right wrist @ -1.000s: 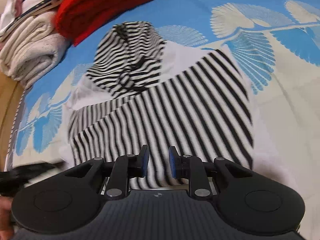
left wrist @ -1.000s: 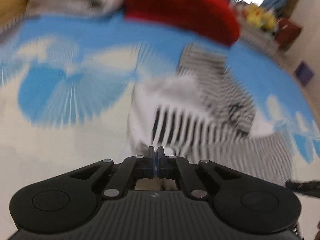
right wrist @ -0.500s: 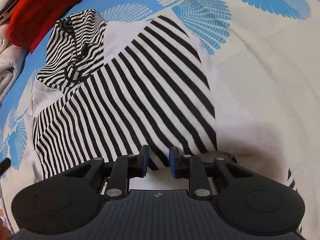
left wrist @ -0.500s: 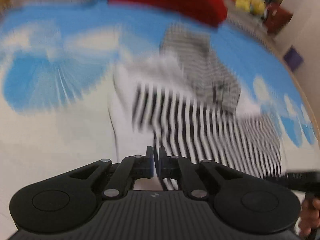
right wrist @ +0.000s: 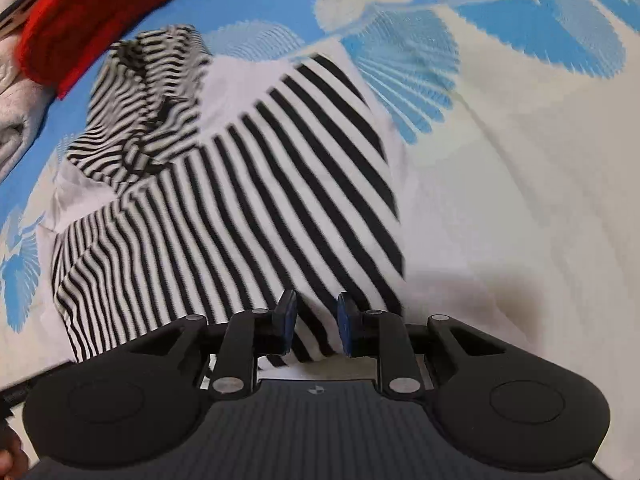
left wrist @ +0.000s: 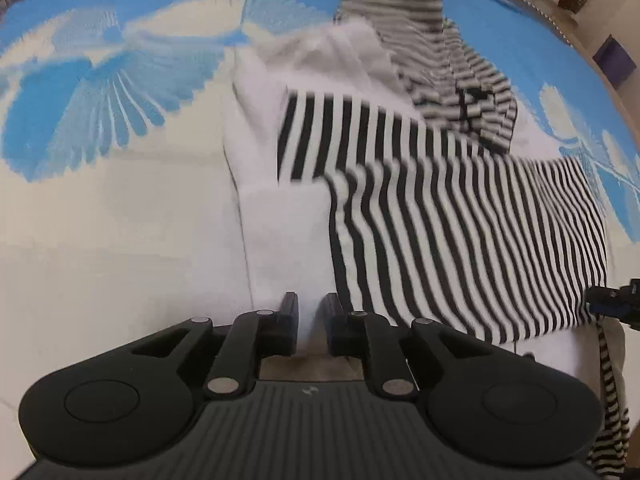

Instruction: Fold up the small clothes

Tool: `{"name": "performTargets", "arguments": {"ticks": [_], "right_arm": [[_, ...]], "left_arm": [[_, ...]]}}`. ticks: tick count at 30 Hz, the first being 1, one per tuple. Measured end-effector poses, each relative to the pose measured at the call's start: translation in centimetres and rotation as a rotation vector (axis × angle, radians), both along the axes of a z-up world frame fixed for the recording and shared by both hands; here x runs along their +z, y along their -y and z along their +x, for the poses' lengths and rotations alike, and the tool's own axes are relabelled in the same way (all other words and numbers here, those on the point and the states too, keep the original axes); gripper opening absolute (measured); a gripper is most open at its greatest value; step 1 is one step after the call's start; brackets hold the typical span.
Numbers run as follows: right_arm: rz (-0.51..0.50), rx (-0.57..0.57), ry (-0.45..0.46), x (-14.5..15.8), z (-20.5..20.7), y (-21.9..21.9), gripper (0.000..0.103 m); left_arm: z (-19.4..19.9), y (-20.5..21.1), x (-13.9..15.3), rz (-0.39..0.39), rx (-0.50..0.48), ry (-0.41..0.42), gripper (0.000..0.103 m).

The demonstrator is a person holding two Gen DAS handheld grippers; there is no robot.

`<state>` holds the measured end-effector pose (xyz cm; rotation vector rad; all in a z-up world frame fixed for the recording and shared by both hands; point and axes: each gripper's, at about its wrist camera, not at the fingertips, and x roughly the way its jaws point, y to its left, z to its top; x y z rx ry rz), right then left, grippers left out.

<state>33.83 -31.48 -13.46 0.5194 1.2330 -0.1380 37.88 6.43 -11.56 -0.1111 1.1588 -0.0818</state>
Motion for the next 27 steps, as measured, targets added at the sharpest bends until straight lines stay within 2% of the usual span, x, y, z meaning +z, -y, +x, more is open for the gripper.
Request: {"name": "performTargets", "arguments": {"ticks": [3, 5, 11, 18, 22, 27], "right_arm": [[-0.011, -0.004, 0.057, 1.9, 0.0, 0.1, 0.024], [-0.033, 0.017, 0.118, 3.7, 0.1, -0.2, 0.024], [-0.113, 0.084, 0.242, 7.7, 0.9, -0.6, 0.024], [-0.238, 0.180, 0.303, 9.7, 1.7, -0.1, 0.024], [-0.284, 0.229, 0.303, 9.7, 1.8, 0.2, 0.024], [-0.286, 0.244, 0.308, 9.7, 1.7, 0.8, 0.024]], "left_arm": [[-0.3, 0.3, 2.0, 0.039, 0.000, 0.101, 0.023], [-0.2, 0.4, 3.0, 0.035, 0.007, 0.144, 0.029], [-0.1, 0.6, 4.8, 0.057, 0.001, 0.231, 0.029], [-0.2, 0.0, 7.5, 0.088, 0.010, 0.356, 0.029], [0.7, -0.7, 8.9, 0.073, 0.019, 0.372, 0.029], [6.7, -0.5, 9.6, 0.058, 0.041, 0.346, 0.028]]}}
